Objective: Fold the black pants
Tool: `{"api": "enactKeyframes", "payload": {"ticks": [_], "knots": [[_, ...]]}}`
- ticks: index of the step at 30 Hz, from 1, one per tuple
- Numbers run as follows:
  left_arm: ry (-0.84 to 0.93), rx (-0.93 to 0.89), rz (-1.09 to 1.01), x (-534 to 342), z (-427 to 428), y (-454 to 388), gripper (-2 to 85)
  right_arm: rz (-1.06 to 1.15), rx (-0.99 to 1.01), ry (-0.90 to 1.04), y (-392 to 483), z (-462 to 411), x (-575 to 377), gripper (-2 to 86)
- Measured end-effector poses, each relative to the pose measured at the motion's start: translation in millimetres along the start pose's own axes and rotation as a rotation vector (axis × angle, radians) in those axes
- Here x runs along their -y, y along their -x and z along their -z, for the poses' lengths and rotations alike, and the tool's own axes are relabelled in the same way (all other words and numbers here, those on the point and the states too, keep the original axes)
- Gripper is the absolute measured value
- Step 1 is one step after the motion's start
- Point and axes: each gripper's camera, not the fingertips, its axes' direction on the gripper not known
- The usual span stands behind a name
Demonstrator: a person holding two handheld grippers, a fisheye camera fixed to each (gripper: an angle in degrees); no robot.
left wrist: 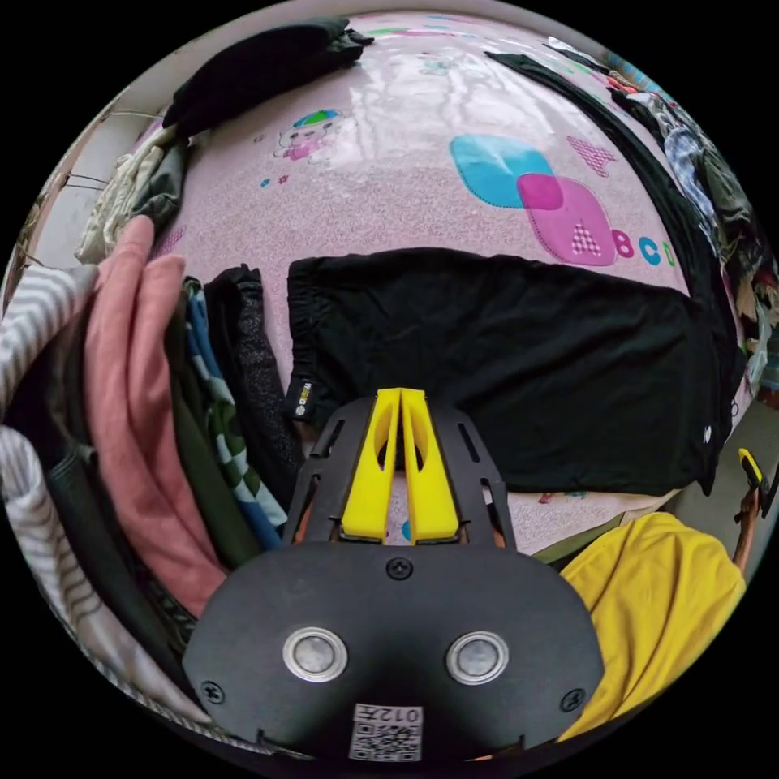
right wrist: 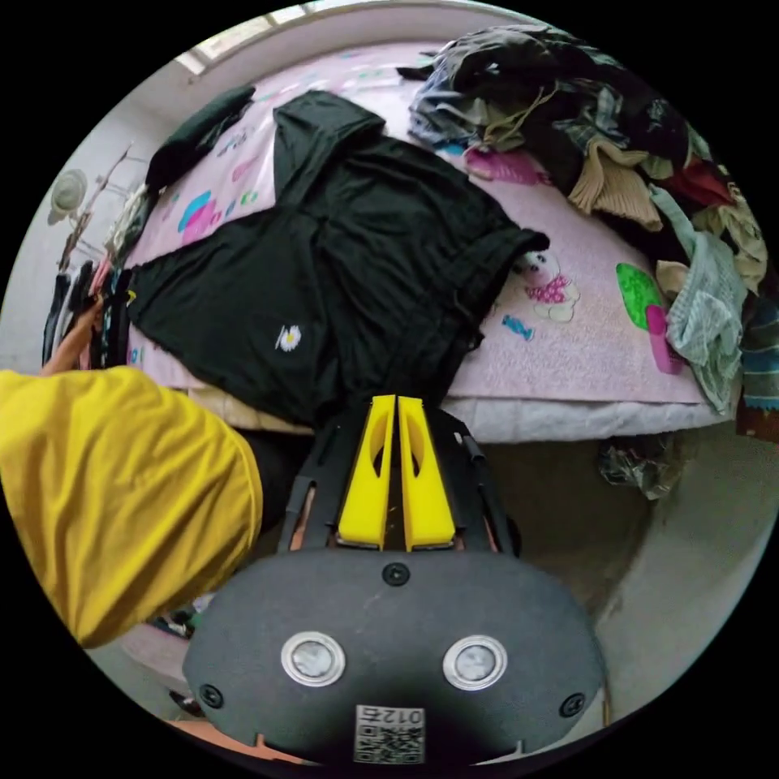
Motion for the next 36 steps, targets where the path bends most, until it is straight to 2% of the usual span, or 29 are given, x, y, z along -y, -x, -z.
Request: {"api": "enactKeyframes", "payload": {"ticks": [4,5,8,10,12,15,18,21,26,32,36], "knots": [[0.101,0.038,0.031,3.6,-34.9,9.1,0.4,-0.058,-0.07,-0.015,5.9,-17.1,37.6,0.5],[0.06,0.028,0.047,1.3,-35.3,12.5,0.4,-0.063,-0.095,0.002,6.4,-23.2,47.8,0.5],[0.089,0.006,0.073,3.0,-45.7,20.1,0.4,-0.03,-0.167,0.151,3.2,-41.5,64.8,0.1],[0.1,0.019,0.071,4.4,-49.3,22.5,0.5,0.003,-0.203,0.18,0.4,-39.8,67.3,0.0],[0.05,0.041,0.112,4.4,-41.7,26.5,0.5,-0.006,-0.226,0.213,-8.4,-34.7,69.6,0.0],[-0.147,-0.019,0.158,16.0,-4.6,23.9,0.5,-0.051,-0.147,0.232,-15.4,-23.8,75.9,0.1],[-0.254,-0.088,0.073,67.9,27.2,1.3,0.6,-0.014,-0.171,0.233,-4.5,-4.3,89.3,0.2],[-0.289,-0.218,-0.011,152.6,46.2,-25.5,0.6,0.081,-0.215,0.09,21.3,27.1,114.7,0.4],[-0.291,-0.513,-0.018,328.6,49.6,-69.3,0.7,0.192,-0.059,0.064,56.2,21.4,175.8,0.3],[-0.269,-0.572,0.177,462.4,23.4,-68.7,2.1,0.262,-0.114,0.144,76.0,-0.4,206.2,0.3],[-0.285,-0.559,0.265,510.9,3.9,-51.6,2.8,0.274,-0.136,0.159,83.7,4.5,211.5,0.3]]}}
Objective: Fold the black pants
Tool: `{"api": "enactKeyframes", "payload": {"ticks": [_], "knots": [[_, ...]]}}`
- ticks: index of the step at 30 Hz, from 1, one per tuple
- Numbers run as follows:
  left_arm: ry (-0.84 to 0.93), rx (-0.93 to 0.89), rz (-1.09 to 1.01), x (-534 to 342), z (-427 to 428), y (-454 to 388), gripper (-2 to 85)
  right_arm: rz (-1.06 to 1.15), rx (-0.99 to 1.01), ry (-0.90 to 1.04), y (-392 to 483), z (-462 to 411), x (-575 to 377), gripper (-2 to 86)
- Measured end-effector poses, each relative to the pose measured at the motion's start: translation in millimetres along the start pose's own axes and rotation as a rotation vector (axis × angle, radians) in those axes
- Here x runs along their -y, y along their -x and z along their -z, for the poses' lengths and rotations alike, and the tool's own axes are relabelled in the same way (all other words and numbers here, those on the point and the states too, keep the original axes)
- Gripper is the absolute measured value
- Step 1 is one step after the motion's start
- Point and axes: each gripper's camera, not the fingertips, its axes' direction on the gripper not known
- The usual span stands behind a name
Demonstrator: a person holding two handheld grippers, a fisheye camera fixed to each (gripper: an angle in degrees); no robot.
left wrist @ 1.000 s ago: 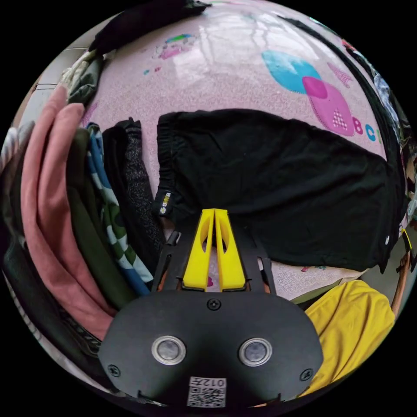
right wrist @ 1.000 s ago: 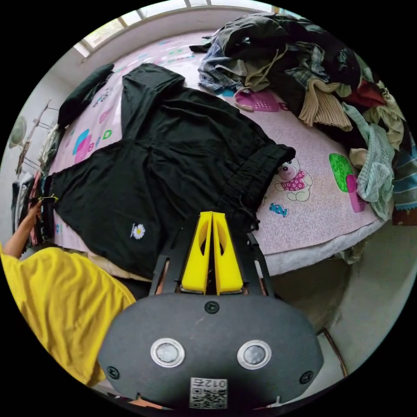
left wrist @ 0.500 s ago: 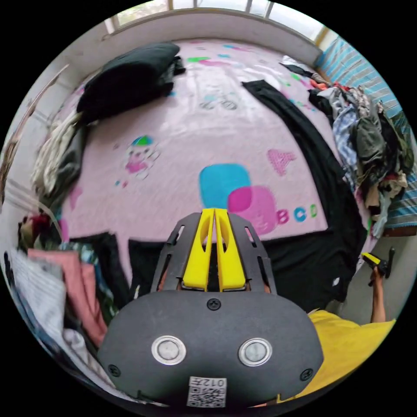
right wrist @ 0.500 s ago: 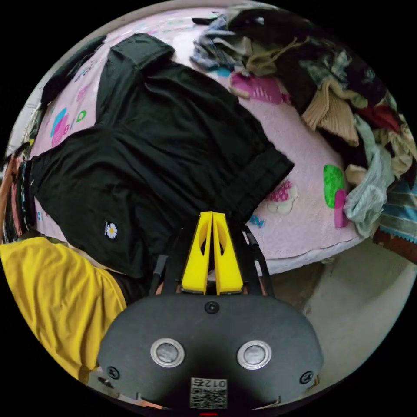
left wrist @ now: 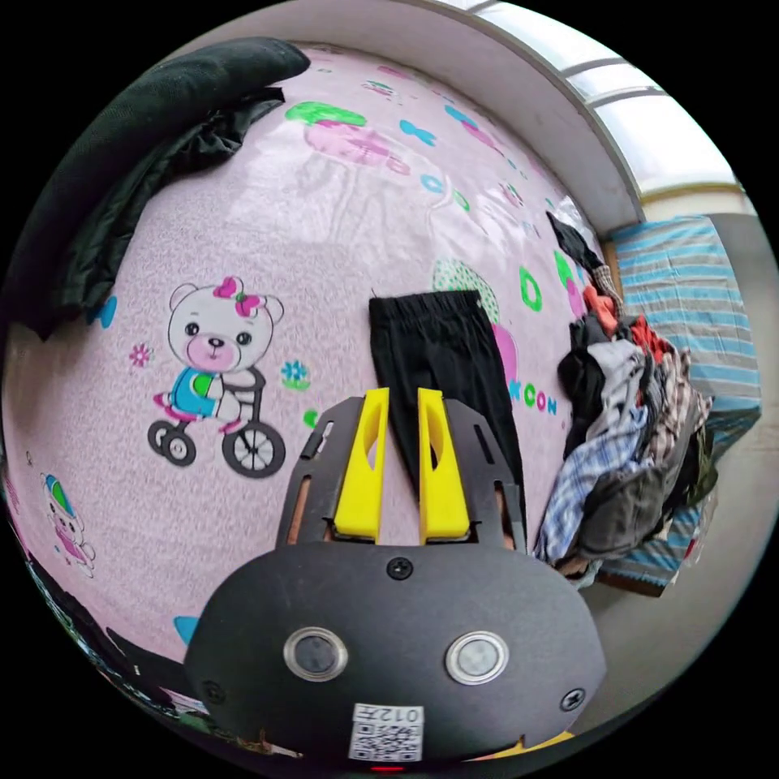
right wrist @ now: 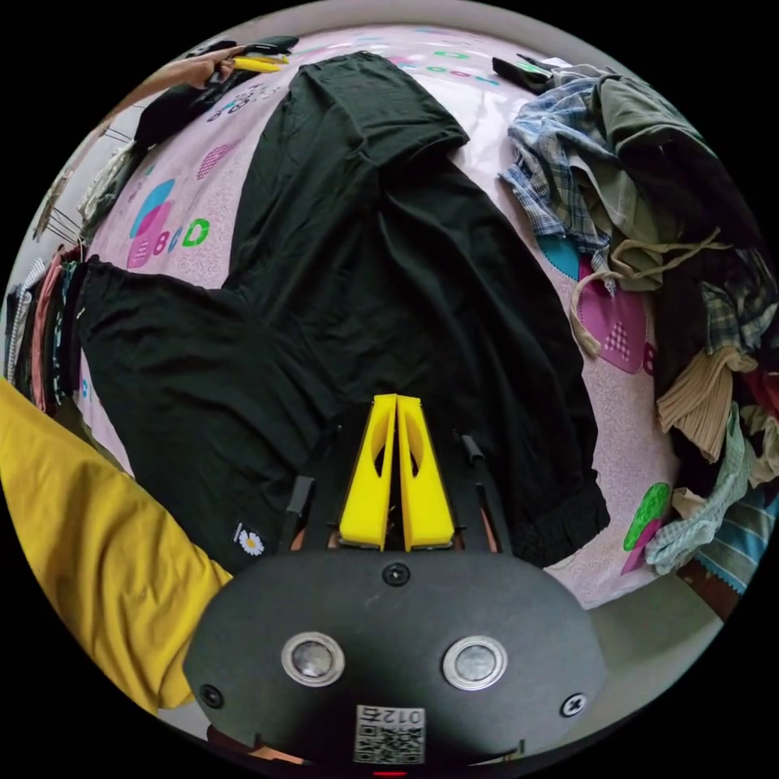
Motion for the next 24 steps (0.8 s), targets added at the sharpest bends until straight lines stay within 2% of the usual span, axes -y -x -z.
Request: {"api": "enactKeyframes", "payload": {"ticks": [5,12,15,24], "knots": [[0.008,0.143,-0.083,38.6,-32.1,-8.2,3.1,-0.024,-0.001,0.01,2.0,8.6,5.4,0.5],[-0.019,0.326,-0.164,39.7,-28.5,-5.7,0.9,-0.105,0.083,0.023,-7.7,20.6,11.7,0.4],[-0.045,0.362,-0.116,36.0,-2.6,30.5,0.4,-0.098,0.074,0.041,-3.5,24.8,14.4,0.4],[0.022,0.295,0.026,-28.9,80.5,205.5,0.2,0.085,-0.119,0.063,32.9,33.0,20.0,0.4]]}}
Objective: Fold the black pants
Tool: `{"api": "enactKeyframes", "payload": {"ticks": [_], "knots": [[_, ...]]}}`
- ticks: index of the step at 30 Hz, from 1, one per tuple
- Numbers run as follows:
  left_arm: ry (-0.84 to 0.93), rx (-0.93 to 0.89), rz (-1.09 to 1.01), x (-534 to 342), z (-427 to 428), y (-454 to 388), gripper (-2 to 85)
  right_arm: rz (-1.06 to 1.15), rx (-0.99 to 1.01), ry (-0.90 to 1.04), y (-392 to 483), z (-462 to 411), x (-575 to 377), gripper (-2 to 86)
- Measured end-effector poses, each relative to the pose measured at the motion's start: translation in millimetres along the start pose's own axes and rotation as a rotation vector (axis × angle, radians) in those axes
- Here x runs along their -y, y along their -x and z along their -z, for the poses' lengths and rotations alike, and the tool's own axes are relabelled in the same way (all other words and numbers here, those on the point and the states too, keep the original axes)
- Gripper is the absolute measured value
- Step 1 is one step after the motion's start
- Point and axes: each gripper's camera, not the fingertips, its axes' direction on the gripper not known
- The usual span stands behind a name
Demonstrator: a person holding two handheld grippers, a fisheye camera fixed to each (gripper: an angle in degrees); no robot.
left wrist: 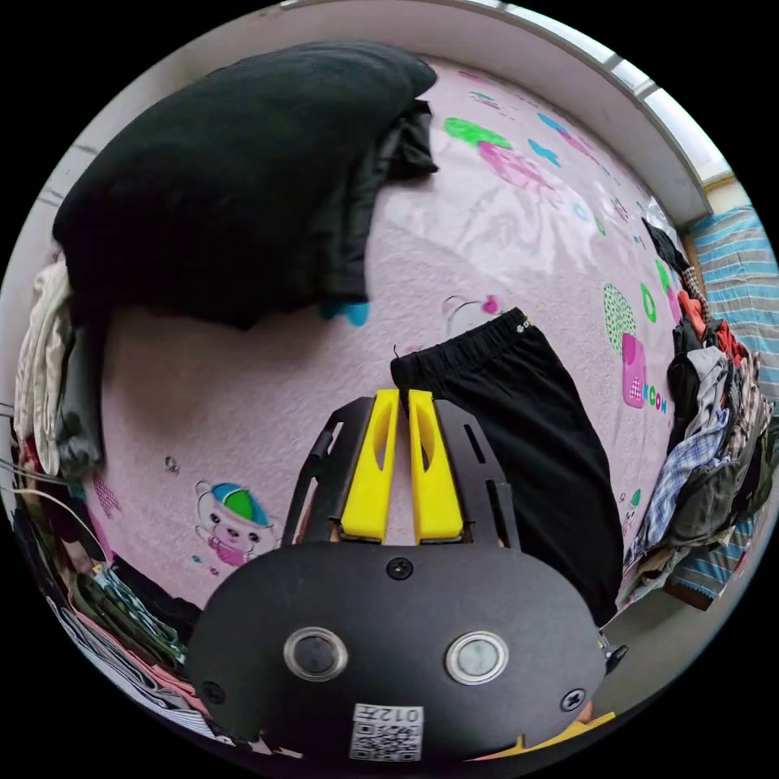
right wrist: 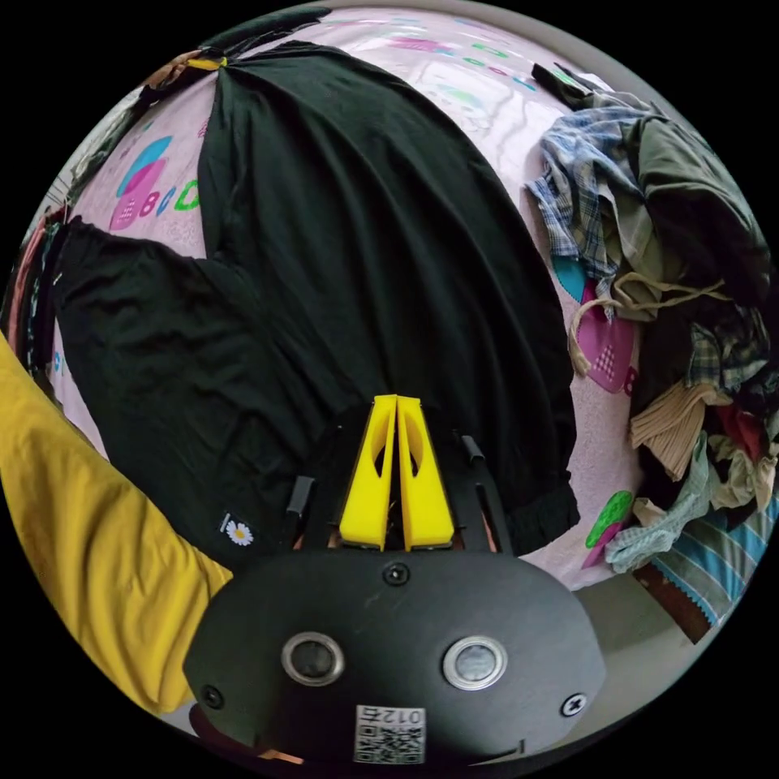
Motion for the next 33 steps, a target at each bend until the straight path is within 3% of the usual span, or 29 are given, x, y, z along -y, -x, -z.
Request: {"api": "enactKeyframes", "payload": {"ticks": [9,12,16,21,24,26,27,28,30,32,33], "knots": [[-0.058,-0.1,0.118,-81.0,21.6,110.5,0.5,-0.13,0.018,-0.037,-10.1,27.1,-13.1,0.4],[-0.225,-0.097,0.049,-112.6,56.8,97.4,0.6,-0.22,0.084,-0.093,-22.1,38.0,-25.2,0.4],[-0.374,0.072,-0.124,-179.6,92.2,37.1,0.6,-0.232,0.208,-0.187,-16.0,51.8,-36.3,0.5],[-0.321,0.154,-0.076,-208.5,80.0,24.9,0.5,-0.115,0.291,-0.241,27.5,56.1,-29.6,0.5],[-0.167,-0.169,0.158,-185.9,62.1,88.5,0.5,-0.123,0.338,-0.278,32.6,62.7,-30.6,0.5],[-0.123,-0.56,0.359,-181.5,42.6,141.8,0.5,-0.126,0.351,-0.293,31.2,66.7,-35.2,0.5],[-0.13,-0.597,0.408,-182.9,40.8,151.4,0.5,-0.129,0.348,-0.295,29.2,68.0,-38.4,0.5],[-0.189,-0.557,0.458,-186.7,47.8,163.4,0.5,-0.131,0.345,-0.291,27.9,68.1,-39.8,0.5],[-0.252,-0.283,0.427,-186.1,70.4,160.8,0.6,-0.154,0.326,-0.284,20.3,67.5,-43.1,0.6],[-0.303,0.14,0.358,-176.8,92.5,129.7,0.5,-0.184,0.329,-0.269,12.5,64.9,-41.0,0.6],[-0.32,0.198,0.338,-173.2,95.4,120.0,0.5,-0.196,0.335,-0.263,8.3,63.4,-37.5,0.6]]}}
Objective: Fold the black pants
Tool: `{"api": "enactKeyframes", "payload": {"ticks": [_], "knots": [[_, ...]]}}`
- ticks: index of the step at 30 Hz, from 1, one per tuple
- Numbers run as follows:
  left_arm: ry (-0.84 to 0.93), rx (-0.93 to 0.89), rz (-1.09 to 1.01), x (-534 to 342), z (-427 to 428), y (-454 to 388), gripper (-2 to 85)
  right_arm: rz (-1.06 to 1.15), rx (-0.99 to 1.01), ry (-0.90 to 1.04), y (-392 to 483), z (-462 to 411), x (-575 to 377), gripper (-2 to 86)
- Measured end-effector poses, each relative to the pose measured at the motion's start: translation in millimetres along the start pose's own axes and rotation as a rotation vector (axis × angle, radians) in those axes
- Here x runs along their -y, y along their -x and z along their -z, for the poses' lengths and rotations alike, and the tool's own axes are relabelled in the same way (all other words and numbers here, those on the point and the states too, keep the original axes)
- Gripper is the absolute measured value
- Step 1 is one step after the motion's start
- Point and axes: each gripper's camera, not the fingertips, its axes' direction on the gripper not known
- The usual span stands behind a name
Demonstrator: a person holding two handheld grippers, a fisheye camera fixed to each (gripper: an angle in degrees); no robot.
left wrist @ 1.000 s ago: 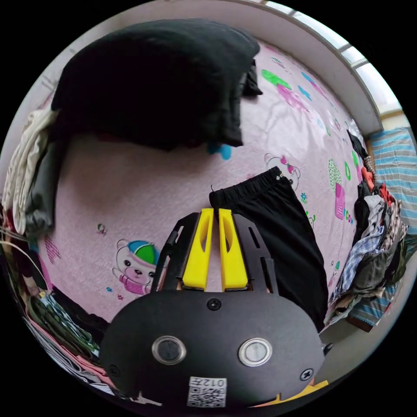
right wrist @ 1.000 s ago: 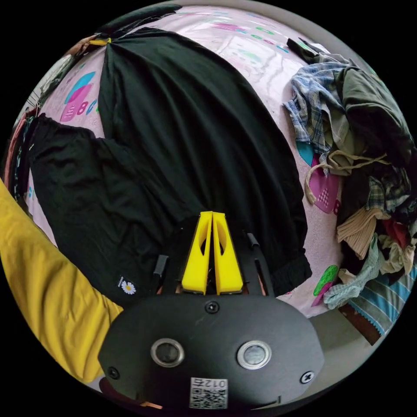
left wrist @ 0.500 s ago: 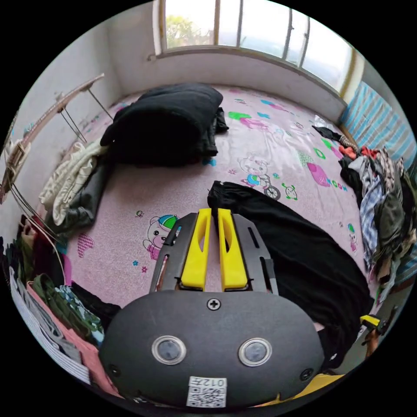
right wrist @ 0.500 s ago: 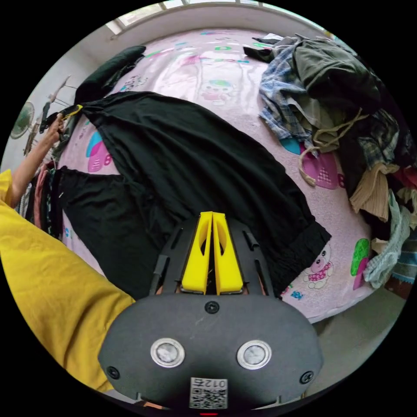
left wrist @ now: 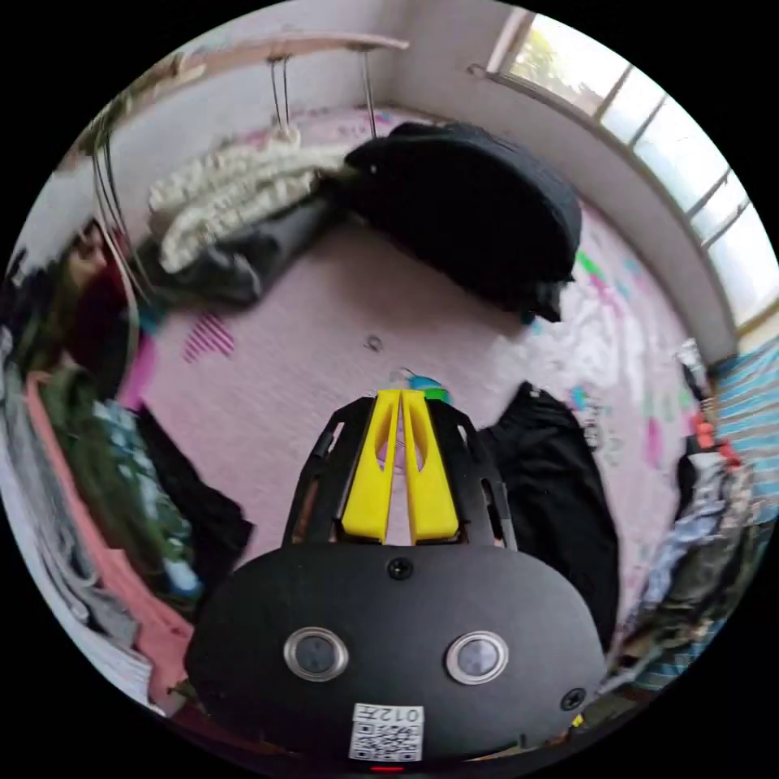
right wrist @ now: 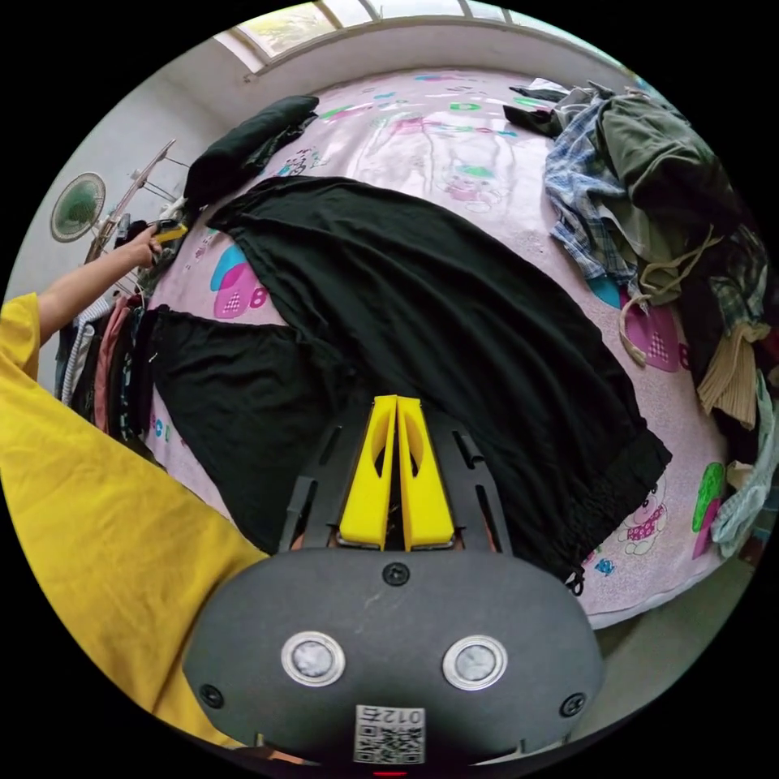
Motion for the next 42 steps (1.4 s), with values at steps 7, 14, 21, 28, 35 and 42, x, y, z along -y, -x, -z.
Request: {"api": "enactKeyframes", "payload": {"ticks": [7,14,21,28,35,42], "knots": [[0.223,-0.186,-0.443,36.7,-52.6,-160.1,0.5,0.096,0.004,0.06,12.1,-14.4,34.2,0.6],[0.21,-0.086,-0.527,57.1,-88.8,-241.5,0.4,0.069,-0.006,0.101,9.7,-20.3,32.6,0.6],[-0.064,0.232,-0.54,87.2,-71.4,-296.9,0.3,0.025,0.001,0.125,5.0,-28.8,35.1,0.6],[0.192,-0.308,-0.633,31.3,-24.9,-278.7,0.3,0.181,0.009,0.014,33.1,-15.6,56.1,0.5],[0.364,-0.426,-0.954,-127.2,-20.0,-310.3,0.4,0.311,0.032,-0.129,62.5,-20.4,138.3,0.7],[0.39,-0.33,-1.011,-156.8,-40.1,-347.8,0.5,0.321,0.093,-0.096,77.6,-46.1,246.3,0.6]]}}
